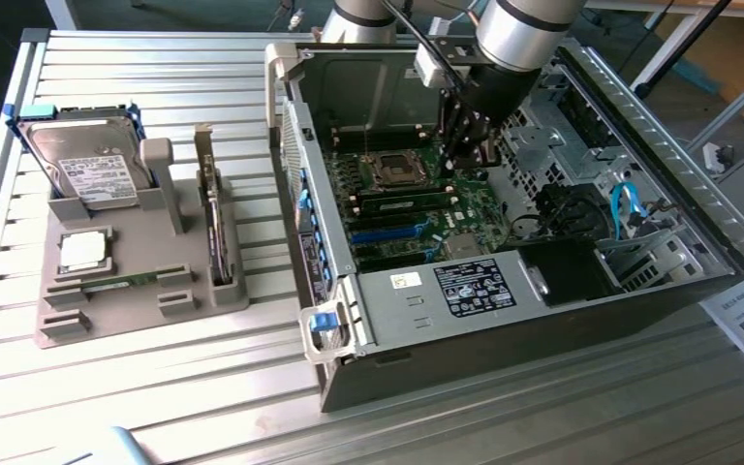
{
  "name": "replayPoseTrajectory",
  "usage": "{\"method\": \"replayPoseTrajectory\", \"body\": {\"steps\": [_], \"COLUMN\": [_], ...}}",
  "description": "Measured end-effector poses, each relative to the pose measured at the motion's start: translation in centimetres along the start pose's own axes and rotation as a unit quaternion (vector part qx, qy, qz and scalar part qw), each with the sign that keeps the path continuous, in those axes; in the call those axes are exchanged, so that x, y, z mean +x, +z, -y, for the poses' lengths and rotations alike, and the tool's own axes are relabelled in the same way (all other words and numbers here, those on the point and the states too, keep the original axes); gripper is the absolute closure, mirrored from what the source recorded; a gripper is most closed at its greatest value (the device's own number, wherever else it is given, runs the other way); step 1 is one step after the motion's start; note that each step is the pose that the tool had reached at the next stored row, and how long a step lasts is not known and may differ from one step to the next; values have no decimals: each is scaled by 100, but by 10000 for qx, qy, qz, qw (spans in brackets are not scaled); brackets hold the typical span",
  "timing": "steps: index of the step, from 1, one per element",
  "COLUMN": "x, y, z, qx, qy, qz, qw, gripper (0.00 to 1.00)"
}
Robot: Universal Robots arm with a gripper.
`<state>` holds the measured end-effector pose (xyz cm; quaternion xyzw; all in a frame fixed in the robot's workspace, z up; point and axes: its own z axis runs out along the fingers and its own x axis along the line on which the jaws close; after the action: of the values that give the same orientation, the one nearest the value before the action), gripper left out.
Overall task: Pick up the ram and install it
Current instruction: 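Press down the ram until it locks into place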
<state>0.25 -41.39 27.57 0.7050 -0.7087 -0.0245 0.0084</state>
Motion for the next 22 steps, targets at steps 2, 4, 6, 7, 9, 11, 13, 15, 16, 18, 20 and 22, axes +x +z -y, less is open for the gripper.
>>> {"method": "replayPoseTrajectory", "body": {"steps": [2,4,6,7,9,11,13,15,16,18,20,22], "x": [0,0,0,0,-1,-1,-1,-2,-2,-2,-1,-2], "y": [0,1,0,0,-1,-3,-6,-11,-13,-13,-12,-9], "z": [0,0,7,16,48,82,147,260,288,300,301,301], "qx": [0,0,0,0,0,-1,-1,-4,-4,-4,-2,3], "qy": [0,0,-1,-1,0,0,0,0,0,0,0,0], "qz": [0,1,0,1,1,0,1,1,0,1,0,-1], "qw": [10000,10000,10000,10000,10000,10000,10000,10000,10000,10000,10000,10000], "gripper": [90,90,90,90,90,90,90,90,90,90,90,90]}}
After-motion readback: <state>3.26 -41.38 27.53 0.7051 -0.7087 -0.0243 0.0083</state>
